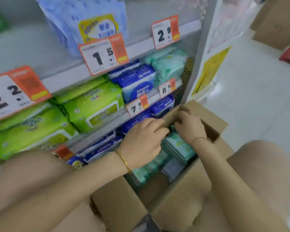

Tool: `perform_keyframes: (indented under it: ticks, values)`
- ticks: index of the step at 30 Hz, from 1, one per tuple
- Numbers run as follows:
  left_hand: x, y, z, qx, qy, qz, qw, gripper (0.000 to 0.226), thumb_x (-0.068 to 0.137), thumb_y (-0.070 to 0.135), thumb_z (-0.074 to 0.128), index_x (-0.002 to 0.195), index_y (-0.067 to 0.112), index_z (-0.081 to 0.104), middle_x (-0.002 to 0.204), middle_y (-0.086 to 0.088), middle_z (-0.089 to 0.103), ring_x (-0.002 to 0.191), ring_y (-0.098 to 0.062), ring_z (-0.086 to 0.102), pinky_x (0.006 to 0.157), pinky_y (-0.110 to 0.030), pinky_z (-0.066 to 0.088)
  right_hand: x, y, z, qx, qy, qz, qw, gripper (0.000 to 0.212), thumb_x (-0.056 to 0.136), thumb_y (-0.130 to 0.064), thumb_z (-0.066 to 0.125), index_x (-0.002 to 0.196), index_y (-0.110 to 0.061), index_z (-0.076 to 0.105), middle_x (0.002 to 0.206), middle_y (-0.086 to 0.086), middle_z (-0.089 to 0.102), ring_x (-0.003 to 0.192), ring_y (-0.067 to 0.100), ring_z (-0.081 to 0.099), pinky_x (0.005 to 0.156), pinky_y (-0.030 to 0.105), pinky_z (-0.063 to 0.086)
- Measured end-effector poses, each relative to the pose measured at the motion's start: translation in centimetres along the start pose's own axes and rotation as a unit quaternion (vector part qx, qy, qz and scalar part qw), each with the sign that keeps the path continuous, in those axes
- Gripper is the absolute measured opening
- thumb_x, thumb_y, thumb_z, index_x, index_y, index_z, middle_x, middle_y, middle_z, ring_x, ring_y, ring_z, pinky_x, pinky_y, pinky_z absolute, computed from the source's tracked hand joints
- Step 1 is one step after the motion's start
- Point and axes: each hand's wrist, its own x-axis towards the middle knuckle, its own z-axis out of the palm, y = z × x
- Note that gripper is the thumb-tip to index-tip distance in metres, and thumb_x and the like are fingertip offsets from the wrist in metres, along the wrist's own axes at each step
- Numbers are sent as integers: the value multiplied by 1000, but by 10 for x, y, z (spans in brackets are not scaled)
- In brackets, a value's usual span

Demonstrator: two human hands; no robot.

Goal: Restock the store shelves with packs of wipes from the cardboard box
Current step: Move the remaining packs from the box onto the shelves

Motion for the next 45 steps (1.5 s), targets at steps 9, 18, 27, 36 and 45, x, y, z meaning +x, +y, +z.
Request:
perform_keyframes:
  ticks: [9, 18, 27, 36, 45]
  values:
    - [0, -31, 82, 90, -259, -25, 961, 49, 92, 23, 44, 140, 19, 33, 154, -11, 16, 140, -30, 19, 107, -43, 33, -3, 32, 161, -136, -342, 67, 927, 34, 90, -8, 50, 124, -5, 48, 131, 17, 47, 121, 35, 46, 95, 43, 47]
    - [2, -35, 107, 24, -250, -23, 968, 48, 90, 19, 47, 137, 16, 39, 155, -11, 18, 139, -28, 24, 106, -43, 36, 16, 51, 183, -112, -92, 173, 974, 56, 86, -14, 55, 136, -13, 30, 147, 15, 25, 128, 35, 34, 97, 48, 40]
    - [8, -36, 110, -7, -250, -50, 967, 44, 92, 18, 43, 136, 15, 40, 155, -10, 17, 140, -28, 22, 106, -41, 37, 36, 101, 188, -180, -163, 227, 943, 60, 91, -16, 49, 143, -15, 18, 149, 20, 16, 135, 48, 19, 104, 59, 30]
    - [4, -41, 110, -24, -267, -75, 960, 41, 93, 21, 43, 134, 15, 42, 155, -9, 18, 139, -29, 25, 105, -42, 38, 35, 101, 181, -227, -153, 203, 940, 65, 85, -29, 57, 137, -15, 23, 134, 21, 42, 121, 37, 40, 97, 42, 36]
    - [20, -35, 90, -493, -215, -424, 729, 39, 95, 27, 48, 128, 9, 41, 97, -6, 54, 94, -21, 63, 89, -37, 53, 3, 19, 110, 105, -150, 150, 972, 68, 75, -36, 65, 129, -15, 30, 128, 14, 43, 120, 35, 41, 94, 40, 38]
